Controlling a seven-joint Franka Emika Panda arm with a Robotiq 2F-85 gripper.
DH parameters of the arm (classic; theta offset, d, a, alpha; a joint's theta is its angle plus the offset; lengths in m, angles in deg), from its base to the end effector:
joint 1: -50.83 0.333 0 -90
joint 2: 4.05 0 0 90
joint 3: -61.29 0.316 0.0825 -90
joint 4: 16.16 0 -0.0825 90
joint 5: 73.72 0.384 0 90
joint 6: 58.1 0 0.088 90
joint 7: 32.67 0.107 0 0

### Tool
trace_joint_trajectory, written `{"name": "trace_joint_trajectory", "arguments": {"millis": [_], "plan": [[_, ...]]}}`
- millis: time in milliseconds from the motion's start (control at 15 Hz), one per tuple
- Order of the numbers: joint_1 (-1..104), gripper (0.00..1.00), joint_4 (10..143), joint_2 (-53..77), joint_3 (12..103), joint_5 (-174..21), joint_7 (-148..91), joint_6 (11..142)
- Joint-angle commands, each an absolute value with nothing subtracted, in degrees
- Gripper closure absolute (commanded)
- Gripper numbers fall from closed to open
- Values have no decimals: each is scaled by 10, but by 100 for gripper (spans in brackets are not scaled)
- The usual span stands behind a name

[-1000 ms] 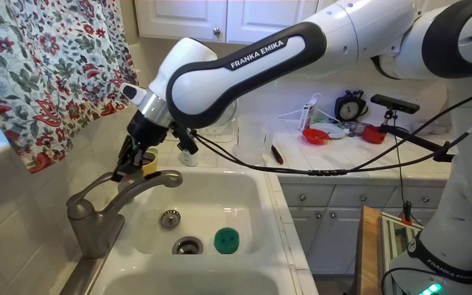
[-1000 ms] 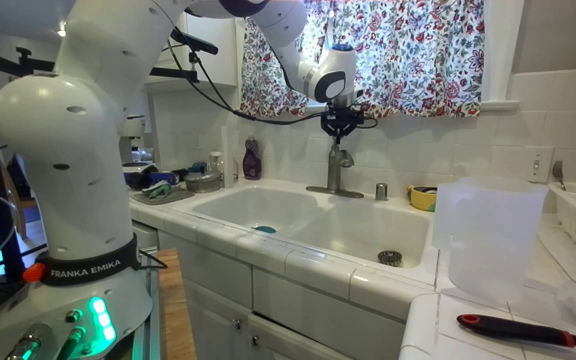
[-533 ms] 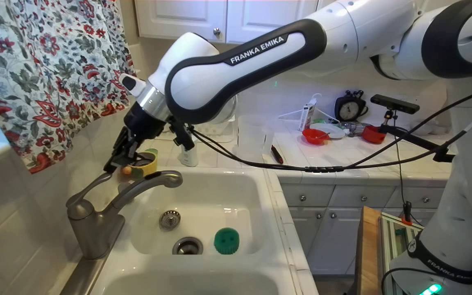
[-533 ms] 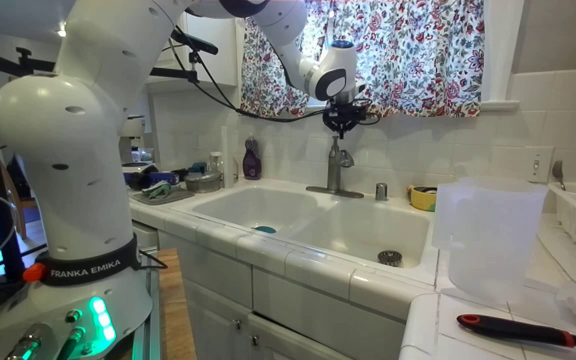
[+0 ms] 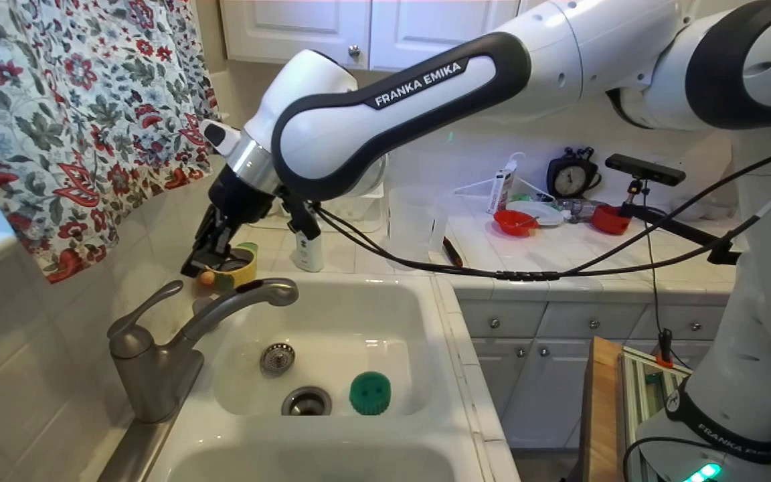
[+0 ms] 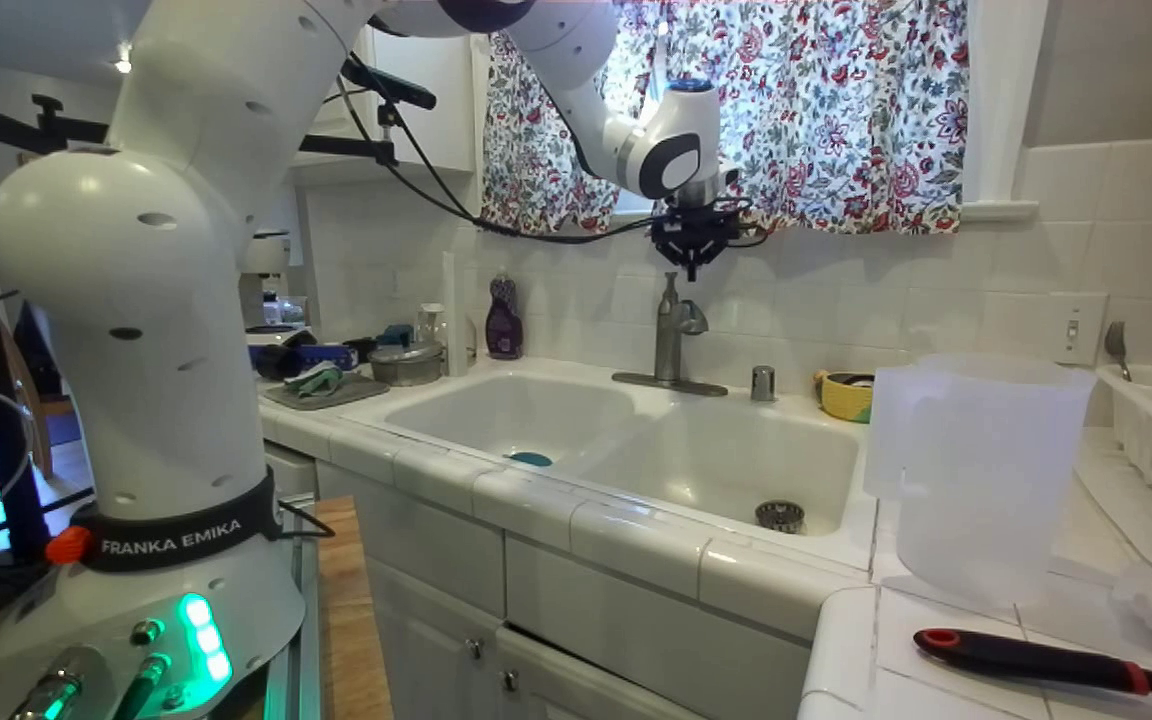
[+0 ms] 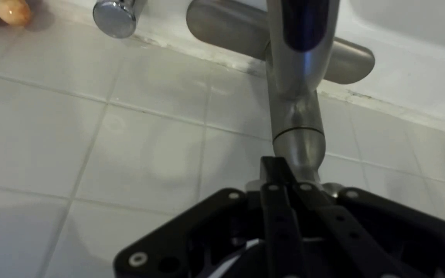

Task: Move the faucet handle upwards

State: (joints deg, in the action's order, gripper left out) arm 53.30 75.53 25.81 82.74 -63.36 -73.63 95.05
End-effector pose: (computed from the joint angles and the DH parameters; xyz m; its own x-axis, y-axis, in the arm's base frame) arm 0.6855 0.2459 0.4098 0.4840 0.6420 0.5947 0.7611 -0.6441 0.0759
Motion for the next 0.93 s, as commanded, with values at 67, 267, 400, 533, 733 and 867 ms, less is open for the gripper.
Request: {"name": "trace_joint_trajectory", "arguments": {"millis": [67, 267, 400, 533, 733, 867], "plan": [[532, 100, 736, 270, 838, -627, -751, 910], [530, 100, 734, 273, 847, -621, -760, 913], [524, 100, 730, 276, 859, -612, -772, 903], [524, 100, 729, 277, 861, -610, -780, 897], [522, 100, 728, 280, 864, -604, -792, 900], [519, 100, 728, 282, 869, -598, -800, 907]]}}
